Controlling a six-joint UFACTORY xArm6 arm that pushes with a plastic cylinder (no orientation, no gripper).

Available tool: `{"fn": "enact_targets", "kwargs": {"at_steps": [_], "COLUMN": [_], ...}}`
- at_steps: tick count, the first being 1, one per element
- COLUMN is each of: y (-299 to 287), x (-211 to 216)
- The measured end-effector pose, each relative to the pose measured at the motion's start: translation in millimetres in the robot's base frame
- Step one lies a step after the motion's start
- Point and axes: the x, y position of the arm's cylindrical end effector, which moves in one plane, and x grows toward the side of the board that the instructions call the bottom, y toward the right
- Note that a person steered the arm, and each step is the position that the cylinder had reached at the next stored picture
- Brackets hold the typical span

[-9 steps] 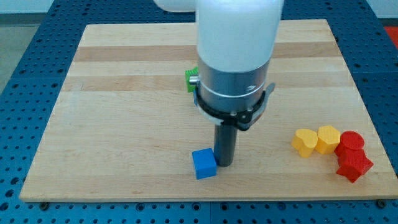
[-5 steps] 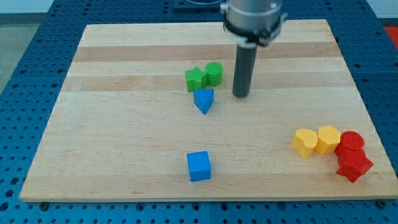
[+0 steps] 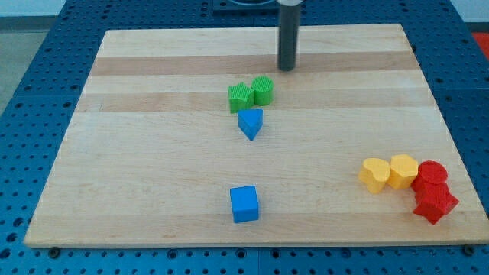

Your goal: Move green star slightly to left

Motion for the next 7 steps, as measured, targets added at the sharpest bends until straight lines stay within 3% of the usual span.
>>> {"fn": "enact_targets", "kwargs": {"at_steps": [1,2,5,7], "y": [-3,-26,-84,-92], "x": [59,90,97,157]}}
